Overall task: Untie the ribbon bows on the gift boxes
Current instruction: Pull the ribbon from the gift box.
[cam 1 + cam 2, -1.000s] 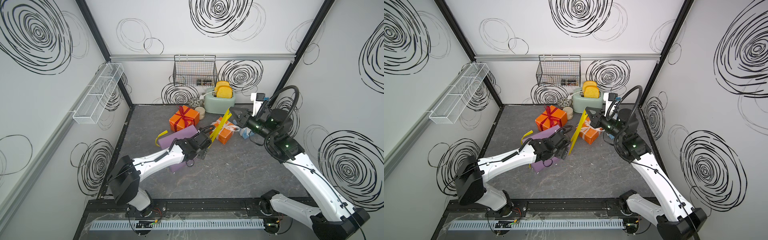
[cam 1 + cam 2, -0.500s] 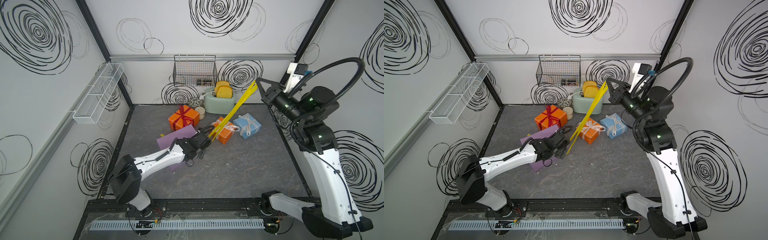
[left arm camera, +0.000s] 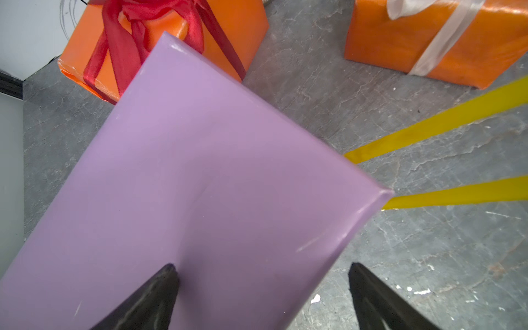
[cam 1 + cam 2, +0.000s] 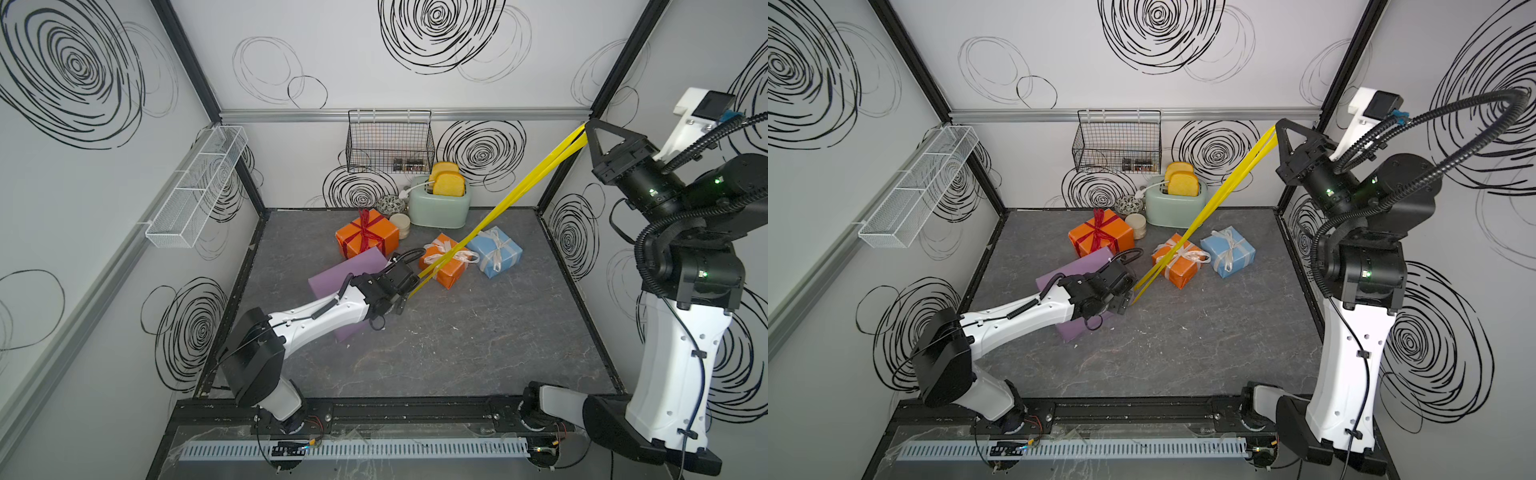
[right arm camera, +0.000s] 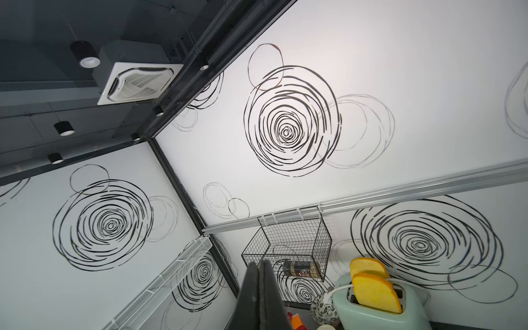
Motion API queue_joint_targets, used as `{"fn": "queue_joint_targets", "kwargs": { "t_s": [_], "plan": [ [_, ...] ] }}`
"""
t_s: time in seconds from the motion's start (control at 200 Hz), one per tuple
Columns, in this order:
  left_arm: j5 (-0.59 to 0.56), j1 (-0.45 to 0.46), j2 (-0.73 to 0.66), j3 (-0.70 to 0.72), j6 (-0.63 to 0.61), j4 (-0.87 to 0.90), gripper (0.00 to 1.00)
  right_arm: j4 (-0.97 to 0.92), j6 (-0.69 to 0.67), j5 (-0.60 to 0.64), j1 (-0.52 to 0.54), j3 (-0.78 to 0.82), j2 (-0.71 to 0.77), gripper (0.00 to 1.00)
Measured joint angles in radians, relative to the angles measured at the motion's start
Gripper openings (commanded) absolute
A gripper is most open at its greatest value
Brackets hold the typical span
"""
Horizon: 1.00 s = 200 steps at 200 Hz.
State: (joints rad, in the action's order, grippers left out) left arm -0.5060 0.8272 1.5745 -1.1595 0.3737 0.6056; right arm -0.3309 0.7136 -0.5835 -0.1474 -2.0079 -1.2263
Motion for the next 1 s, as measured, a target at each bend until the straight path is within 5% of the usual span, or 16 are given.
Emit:
{"fn": "queue_joint_targets", "kwargs": {
  "t_s": [0.38, 0.65, 0.821, 1.001],
  "plan": [
    [0.055, -0.005, -0.106, 0.010, -0.016, -0.041, 0.96, 0.144, 0.148, -0.146, -0.052, 0.162, 0.044, 0.00],
    [0.275, 0.137, -0.354, 0.043, -0.148, -0.419, 0.96, 0.184, 0.184, -0.183, -0.052, 0.247, 0.049, 0.00],
    [0.410, 0.225, -0.277, 0.053, -0.273, -0.675, 0.96, 0.192, 0.188, -0.192, -0.052, 0.247, 0.061, 0.00],
    [0.515, 0.190, -0.090, 0.015, -0.364, -0.790, 0.96, 0.195, 0.196, -0.197, -0.052, 0.247, 0.072, 0.00]
  ]
}}
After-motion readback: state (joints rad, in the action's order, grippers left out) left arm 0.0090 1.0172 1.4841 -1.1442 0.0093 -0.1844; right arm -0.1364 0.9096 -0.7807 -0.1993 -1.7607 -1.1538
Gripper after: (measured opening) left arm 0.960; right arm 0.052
